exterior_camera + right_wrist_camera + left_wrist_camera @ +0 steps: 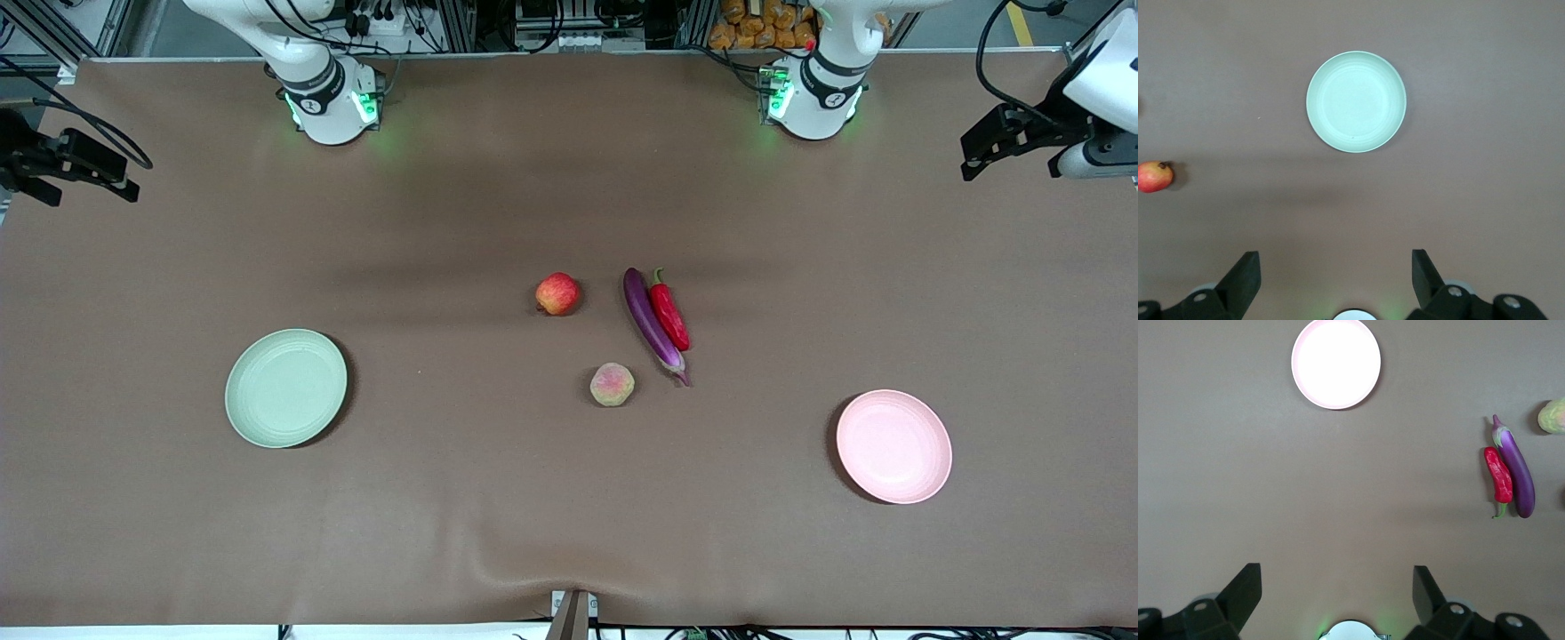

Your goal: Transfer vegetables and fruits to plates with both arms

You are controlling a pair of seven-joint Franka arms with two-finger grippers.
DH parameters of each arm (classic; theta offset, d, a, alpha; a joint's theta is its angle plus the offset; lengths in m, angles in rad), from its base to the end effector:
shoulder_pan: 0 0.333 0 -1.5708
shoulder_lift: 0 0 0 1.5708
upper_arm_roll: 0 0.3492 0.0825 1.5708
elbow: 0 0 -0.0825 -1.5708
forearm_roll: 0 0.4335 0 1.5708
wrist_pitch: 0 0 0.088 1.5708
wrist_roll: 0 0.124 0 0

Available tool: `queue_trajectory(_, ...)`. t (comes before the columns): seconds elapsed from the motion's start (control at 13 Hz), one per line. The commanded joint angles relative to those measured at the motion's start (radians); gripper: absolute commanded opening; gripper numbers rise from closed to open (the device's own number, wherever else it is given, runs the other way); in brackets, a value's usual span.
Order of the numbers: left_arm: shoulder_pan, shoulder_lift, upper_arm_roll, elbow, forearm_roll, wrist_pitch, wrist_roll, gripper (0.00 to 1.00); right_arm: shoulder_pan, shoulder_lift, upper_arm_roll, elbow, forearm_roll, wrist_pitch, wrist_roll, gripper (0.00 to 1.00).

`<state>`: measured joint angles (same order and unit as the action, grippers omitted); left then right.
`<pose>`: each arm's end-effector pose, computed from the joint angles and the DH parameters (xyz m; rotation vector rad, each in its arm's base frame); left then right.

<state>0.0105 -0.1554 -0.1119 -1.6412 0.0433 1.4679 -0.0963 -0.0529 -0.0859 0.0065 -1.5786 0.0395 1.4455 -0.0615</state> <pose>0.5358 -0.0541 0.6839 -3.0796 -0.0007 0.0197 0.5597 -0.0205 0.6761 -3.0994 -0.0296 0.0698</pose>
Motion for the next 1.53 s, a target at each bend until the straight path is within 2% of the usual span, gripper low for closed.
queue_trajectory(0.0,0.002,0.000,0.008,0.023,0.020,-0.014,0.007,1.00,0.013,-0.018,0.000,-0.001,-0.045,0.006,-0.012,1.00)
queue_trajectory(0.23,0.012,0.036,0.006,0.058,0.020,-0.020,0.006,1.00,0.015,-0.018,0.000,0.000,-0.041,0.021,-0.012,1.00)
queue_trajectory(1.46,0.031,0.030,0.004,0.044,-0.033,-0.035,-0.049,1.00,0.016,-0.018,-0.002,-0.001,-0.024,0.032,-0.011,1.00)
